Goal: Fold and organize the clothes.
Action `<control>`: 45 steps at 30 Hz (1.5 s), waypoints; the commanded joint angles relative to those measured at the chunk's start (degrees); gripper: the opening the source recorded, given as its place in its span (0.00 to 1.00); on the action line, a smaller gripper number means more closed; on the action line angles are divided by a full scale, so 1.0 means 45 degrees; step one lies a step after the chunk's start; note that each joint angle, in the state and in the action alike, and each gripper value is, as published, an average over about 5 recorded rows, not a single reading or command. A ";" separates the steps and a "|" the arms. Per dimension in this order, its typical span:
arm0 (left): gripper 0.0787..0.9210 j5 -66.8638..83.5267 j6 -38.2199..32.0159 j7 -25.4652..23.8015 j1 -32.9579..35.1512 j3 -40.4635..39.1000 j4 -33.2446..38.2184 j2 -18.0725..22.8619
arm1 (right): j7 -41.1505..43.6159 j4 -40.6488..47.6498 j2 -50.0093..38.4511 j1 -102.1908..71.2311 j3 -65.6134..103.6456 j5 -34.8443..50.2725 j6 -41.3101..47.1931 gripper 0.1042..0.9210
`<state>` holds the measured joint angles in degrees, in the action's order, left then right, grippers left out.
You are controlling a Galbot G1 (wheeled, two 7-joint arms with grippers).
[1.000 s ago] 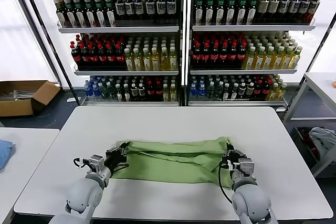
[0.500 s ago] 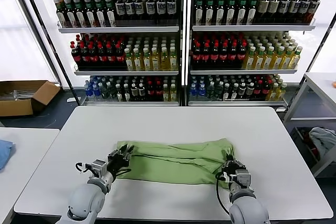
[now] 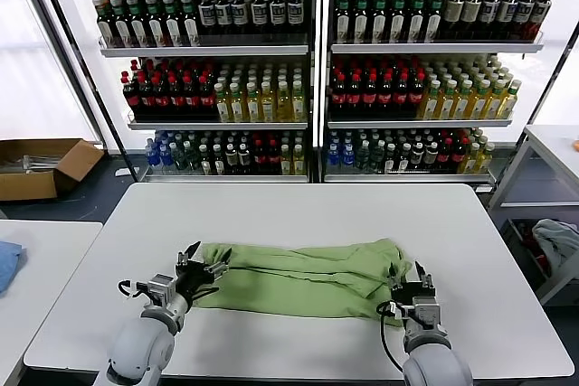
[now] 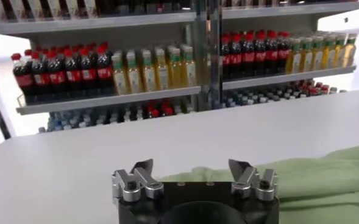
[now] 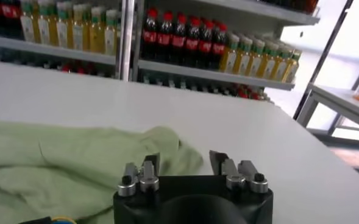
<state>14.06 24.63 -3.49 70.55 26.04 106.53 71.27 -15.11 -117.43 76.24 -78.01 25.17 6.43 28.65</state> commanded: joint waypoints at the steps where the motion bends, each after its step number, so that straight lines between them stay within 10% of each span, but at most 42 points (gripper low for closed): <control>1: 0.87 0.0427 0.0565 0.0601 0.0178 0.0177 -0.0032 0.0985 | -0.0043 -0.2498 -0.0252 -0.0487 0.0118 0.0488 -0.0115 0.76; 17: 0.87 0.1207 0.0960 0.0945 -0.0235 0.0389 -0.1275 0.1195 | -0.0019 -0.2729 -0.0262 -0.0992 0.0049 0.0445 -0.0154 0.88; 37: 0.21 0.1128 0.0570 0.0660 -0.0190 0.0523 -0.1423 0.1134 | -0.0089 -0.2829 -0.0393 -0.0953 0.0249 0.0521 -0.0161 0.88; 45: 0.03 0.1520 0.0275 0.0653 -0.0114 0.2024 -0.0975 -0.0536 | -0.0223 -0.2765 -0.0606 -0.0447 0.0210 0.0670 0.0040 0.88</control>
<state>19.39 26.85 -0.66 70.05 29.26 100.97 75.33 -15.99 -129.87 73.81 -81.24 26.20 9.25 28.57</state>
